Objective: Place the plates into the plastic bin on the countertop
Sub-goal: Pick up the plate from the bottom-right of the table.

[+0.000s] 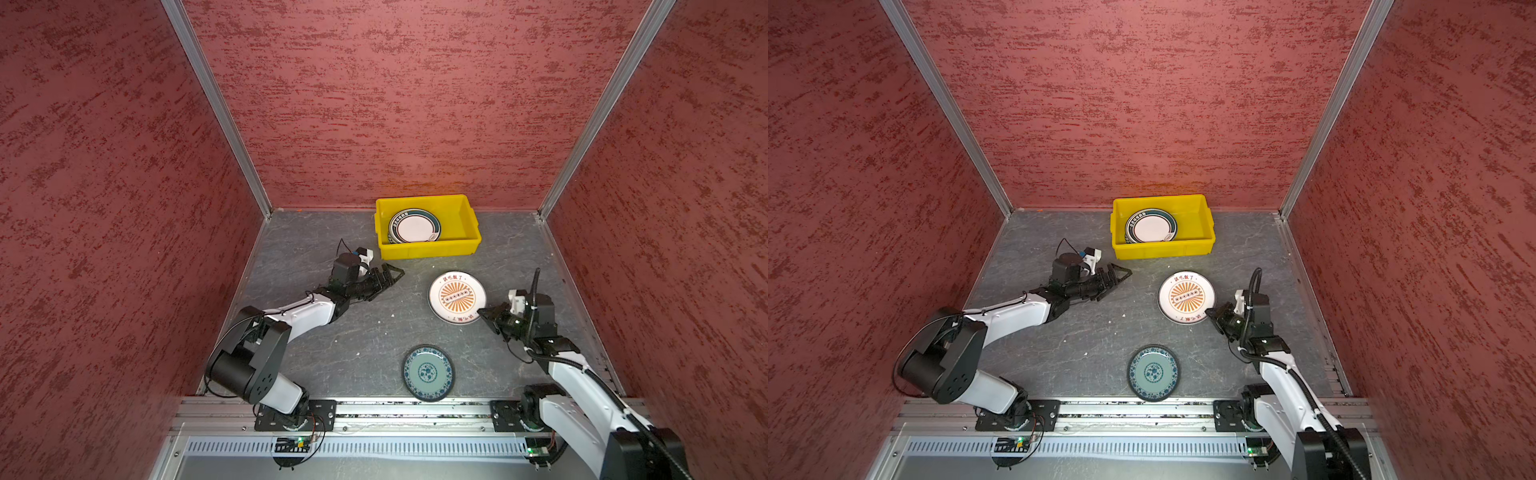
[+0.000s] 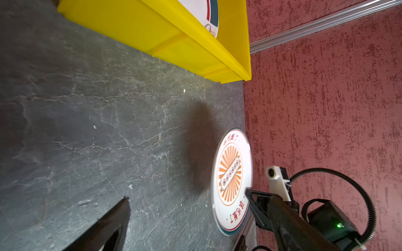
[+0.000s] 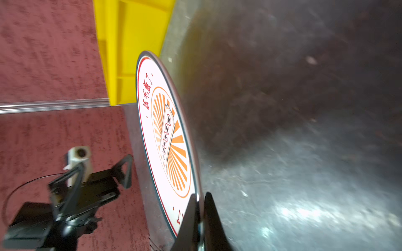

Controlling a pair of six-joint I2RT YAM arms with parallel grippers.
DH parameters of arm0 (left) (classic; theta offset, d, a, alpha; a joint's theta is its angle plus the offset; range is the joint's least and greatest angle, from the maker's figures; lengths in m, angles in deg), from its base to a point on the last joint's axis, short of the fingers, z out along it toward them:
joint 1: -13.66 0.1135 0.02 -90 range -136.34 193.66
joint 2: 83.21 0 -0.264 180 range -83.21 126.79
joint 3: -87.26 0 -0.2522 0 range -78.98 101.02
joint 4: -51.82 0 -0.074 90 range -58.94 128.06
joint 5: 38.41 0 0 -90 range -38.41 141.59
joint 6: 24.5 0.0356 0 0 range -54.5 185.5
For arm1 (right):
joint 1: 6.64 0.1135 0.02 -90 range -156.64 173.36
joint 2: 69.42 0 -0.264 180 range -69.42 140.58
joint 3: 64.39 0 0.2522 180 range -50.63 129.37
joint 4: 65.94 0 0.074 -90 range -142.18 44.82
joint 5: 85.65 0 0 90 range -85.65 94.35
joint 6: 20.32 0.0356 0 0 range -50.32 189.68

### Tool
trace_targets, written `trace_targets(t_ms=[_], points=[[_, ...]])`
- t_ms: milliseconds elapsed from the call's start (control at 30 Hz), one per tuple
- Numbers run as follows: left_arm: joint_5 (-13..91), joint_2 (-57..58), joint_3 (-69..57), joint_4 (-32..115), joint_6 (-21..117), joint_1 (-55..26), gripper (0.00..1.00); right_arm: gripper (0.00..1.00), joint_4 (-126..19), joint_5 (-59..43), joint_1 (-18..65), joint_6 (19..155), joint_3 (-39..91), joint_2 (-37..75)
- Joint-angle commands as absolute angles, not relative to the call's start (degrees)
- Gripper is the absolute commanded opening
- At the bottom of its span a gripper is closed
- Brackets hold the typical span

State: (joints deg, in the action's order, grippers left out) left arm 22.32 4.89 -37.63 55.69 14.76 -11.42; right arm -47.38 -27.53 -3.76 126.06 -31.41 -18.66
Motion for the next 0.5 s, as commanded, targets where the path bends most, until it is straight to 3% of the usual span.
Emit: trace_targets(t_ms=[0, 200, 467], points=[[20.0, 6.2, -35.8, 59.5, 13.1, -11.6, 0.99, 0.00, -53.3, -30.7, -3.6, 128.1, -27.5, -17.9], [20.0, 4.8, -36.1, 59.6, 13.0, -11.6, 0.99, 0.00, -54.5, -28.4, -3.6, 124.9, -19.1, -13.2], [22.6, -1.1, -37.9, 53.4, 16.5, -11.1, 0.99, 0.00, -53.6, -24.2, -2.9, 117.4, -0.9, 3.9]])
